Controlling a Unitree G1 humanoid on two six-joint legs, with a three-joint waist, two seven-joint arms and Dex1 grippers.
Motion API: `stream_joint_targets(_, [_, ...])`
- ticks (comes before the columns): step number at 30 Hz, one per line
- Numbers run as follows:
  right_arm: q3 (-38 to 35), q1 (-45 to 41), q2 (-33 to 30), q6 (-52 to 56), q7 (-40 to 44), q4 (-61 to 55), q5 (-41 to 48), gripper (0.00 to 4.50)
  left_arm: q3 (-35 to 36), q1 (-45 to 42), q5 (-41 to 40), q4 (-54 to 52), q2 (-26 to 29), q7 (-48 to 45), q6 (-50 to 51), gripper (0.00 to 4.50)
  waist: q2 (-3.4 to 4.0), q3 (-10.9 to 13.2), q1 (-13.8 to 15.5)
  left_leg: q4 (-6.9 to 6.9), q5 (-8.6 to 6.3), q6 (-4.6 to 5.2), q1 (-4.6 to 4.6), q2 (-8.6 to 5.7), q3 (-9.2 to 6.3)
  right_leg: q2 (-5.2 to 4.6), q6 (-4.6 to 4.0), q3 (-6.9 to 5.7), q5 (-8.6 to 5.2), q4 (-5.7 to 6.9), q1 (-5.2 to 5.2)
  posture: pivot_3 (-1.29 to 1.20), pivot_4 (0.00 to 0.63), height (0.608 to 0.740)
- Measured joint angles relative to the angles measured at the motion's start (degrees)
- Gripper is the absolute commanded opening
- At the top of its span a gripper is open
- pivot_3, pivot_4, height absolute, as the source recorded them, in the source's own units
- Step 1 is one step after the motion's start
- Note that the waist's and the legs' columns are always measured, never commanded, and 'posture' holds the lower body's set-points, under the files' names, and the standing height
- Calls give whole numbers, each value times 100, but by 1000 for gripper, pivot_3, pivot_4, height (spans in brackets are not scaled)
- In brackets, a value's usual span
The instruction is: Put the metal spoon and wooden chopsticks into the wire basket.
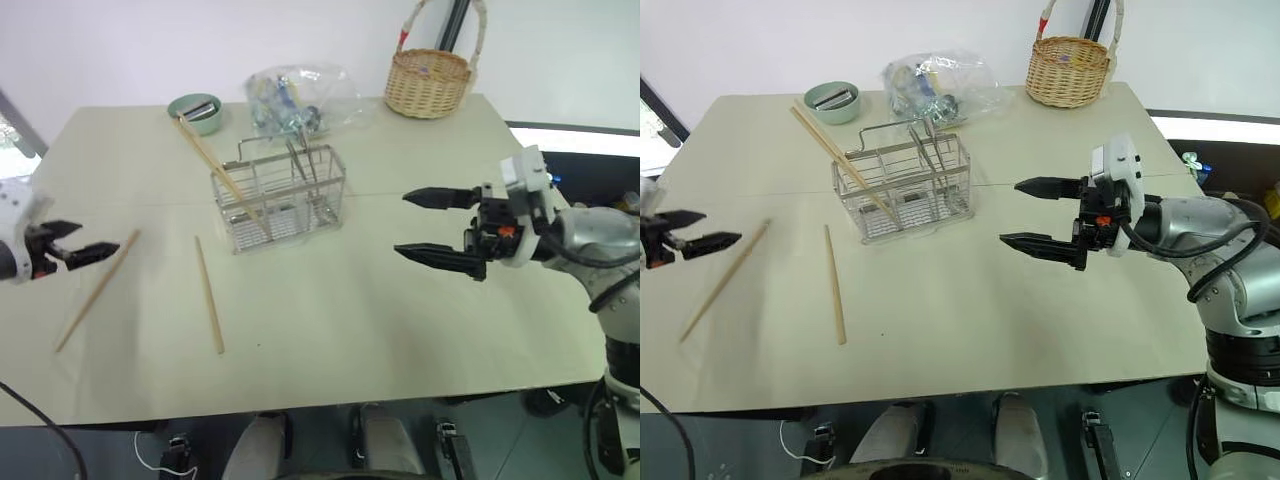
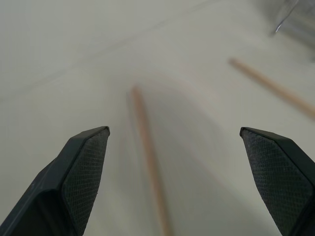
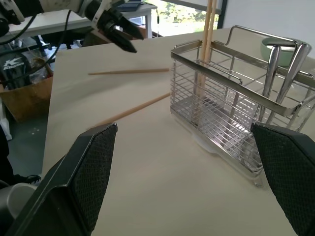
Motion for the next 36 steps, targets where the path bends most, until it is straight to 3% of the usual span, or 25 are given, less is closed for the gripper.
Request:
stream_joint_targets(9, [-316, 366, -48, 285, -447, -348, 293, 4463, -466, -481, 693, 1270, -618, -62, -405, 4500, -12, -6, 140, 8, 0, 0, 2, -2, -2, -8, -1, -5, 0, 1, 8, 0, 150, 684])
stream_joint_targets(17, [-401, 456, -24, 390, -834, -547, 480, 4463, -1067, -2005, 1467, 2713, -1164, -6, -829, 4500, -34, -17, 129, 12, 1, 1, 1, -4, -3, -2, 13, -15, 7, 3, 13, 0, 150, 684])
stream_joint_targets(25, [-544, 605, 37, 391, -1231, -583, 598, 4463, -1487, -2979, 2148, 3819, -1382, -39, -926, 4500, -37, -17, 104, 12, 1, 2, 4, -4, 0, 0, 15, -16, 8, 10, 12, 0, 150, 684])
stream_joint_targets(32, [-776, 746, -25, 397, -1427, -674, 719, 4463, -1511, -3265, 2395, 4185, -1515, 6, -791, 4500, -27, -23, 118, 14, 2, 2, 14, -3, 1, 0, 17, -15, 8, 13, 22, 0, 150, 684])
stream_joint_targets(35, [-858, 801, -50, 403, -1476, -680, 780, 4500, -1514, -3284, 2462, 4202, -1566, -17, -791, 3684, -12, -36, 117, 14, 2, 2, 15, -3, 1, -1, 18, -15, 7, 13, 24, 0, 150, 684])
stream_joint_targets(36, [-875, 813, -62, 405, -1497, -680, 784, 4500, -1514, -3295, 2481, 4215, -1607, -19, -791, 3142, -2, -43, 118, 15, 2, 2, 16, -3, 1, -1, 18, -15, 7, 13, 26, 0, 150, 684])
